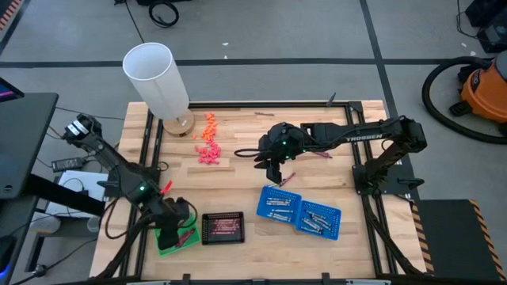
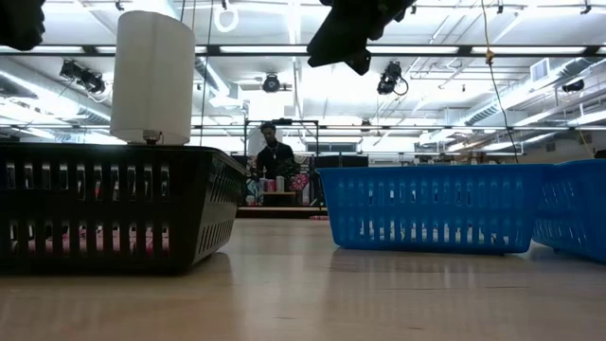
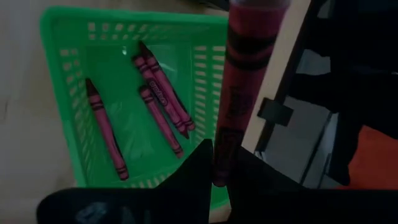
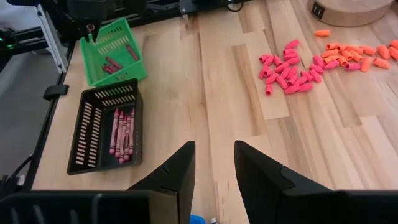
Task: Sort crayons
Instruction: Put the red crayon into the green bin
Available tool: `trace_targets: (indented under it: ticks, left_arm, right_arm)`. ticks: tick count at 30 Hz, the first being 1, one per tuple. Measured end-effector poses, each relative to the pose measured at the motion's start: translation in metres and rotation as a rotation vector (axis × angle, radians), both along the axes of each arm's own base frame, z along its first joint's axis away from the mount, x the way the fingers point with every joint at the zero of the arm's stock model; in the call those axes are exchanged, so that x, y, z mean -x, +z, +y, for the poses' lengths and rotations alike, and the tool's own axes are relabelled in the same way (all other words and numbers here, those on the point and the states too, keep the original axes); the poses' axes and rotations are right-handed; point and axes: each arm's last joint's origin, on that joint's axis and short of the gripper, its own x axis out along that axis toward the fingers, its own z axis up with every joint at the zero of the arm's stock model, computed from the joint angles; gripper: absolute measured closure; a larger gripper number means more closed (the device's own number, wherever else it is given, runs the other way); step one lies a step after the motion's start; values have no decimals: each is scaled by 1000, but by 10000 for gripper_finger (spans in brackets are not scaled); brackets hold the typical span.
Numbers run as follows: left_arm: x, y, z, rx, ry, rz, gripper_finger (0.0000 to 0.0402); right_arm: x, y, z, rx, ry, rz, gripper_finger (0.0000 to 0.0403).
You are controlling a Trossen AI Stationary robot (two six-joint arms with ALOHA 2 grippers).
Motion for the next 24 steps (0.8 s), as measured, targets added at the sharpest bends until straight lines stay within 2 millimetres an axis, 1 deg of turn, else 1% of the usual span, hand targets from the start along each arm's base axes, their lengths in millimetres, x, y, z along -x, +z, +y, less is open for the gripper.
trace_targets:
  ticks: [2, 5, 15, 24]
  left_arm:
    - [1, -1, -1, -9, 1, 1, 361]
    - [0, -7, -4, -35, 8, 26, 361]
    - [-6, -42, -20, -70, -59, 242, 361]
    - [-10, -64, -28, -67, -36, 388, 361]
  right_arm:
    - [0, 0, 0, 3, -4, 0, 284]
    - [0, 0, 0, 4, -5, 1, 284]
    - [-1, 1, 0, 5, -6, -18, 284]
    - [-2, 3, 0, 6, -6, -38, 284]
